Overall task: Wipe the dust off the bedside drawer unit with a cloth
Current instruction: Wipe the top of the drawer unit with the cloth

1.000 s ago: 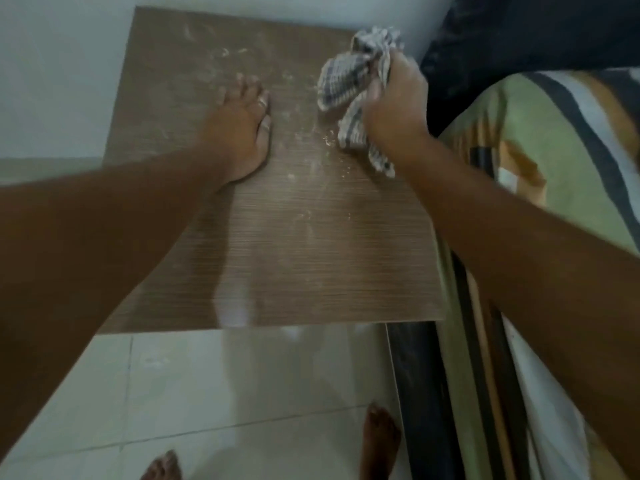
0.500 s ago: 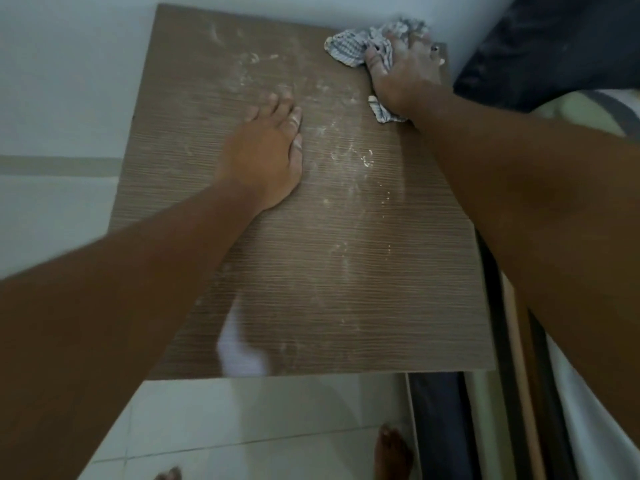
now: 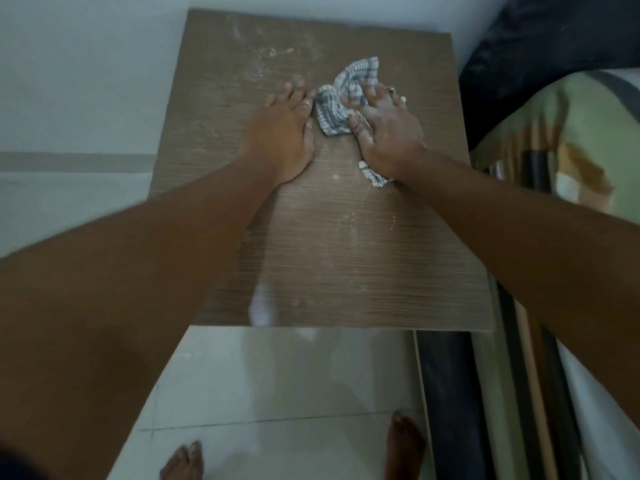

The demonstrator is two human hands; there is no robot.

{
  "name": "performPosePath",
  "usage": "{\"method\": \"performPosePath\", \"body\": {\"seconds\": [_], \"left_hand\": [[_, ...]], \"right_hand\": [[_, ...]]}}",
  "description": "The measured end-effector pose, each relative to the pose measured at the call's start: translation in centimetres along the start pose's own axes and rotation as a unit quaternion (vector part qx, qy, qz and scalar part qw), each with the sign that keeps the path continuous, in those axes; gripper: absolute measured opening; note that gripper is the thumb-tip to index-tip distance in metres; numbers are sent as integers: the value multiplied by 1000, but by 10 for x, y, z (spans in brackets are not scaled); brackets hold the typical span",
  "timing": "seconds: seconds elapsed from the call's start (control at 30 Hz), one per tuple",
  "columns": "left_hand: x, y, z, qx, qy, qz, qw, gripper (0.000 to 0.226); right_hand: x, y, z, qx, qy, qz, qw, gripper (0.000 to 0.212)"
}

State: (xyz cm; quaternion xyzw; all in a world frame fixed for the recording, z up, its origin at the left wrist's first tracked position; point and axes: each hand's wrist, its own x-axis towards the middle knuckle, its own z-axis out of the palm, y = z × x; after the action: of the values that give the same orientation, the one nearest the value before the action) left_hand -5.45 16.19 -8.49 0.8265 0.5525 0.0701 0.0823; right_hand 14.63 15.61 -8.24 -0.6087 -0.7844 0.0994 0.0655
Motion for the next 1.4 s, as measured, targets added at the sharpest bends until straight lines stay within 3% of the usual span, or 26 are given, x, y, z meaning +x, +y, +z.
{"method": "performPosePath", "body": {"seconds": [0.83,1.0,1.07,1.2,1.3,1.4], "left_hand": [[-11,6,-7,2,3,-7,1000,54],[-9,7,-10,-14,-5,-11,1000,53],[-8,6,-13,-36,-9,-12,999,52],[-1,-14,-22,-95,6,-3,995,53],[6,-47,-31,-60,15,-6,998,56],[8,-69,-33,-45,-4,-22,999,53]], "right_hand": [[-215,-86,43,32,-58,-188,980,55],[-244,-112,36,146,-84,-247,954,49],[-245,-118,26,235,-78,-196,949,42],[-204,-118,-14,379,-5,14,925,19],[-138,-104,-39,387,82,108,912,23],[-66,-85,-55,354,156,135,912,26]]}}
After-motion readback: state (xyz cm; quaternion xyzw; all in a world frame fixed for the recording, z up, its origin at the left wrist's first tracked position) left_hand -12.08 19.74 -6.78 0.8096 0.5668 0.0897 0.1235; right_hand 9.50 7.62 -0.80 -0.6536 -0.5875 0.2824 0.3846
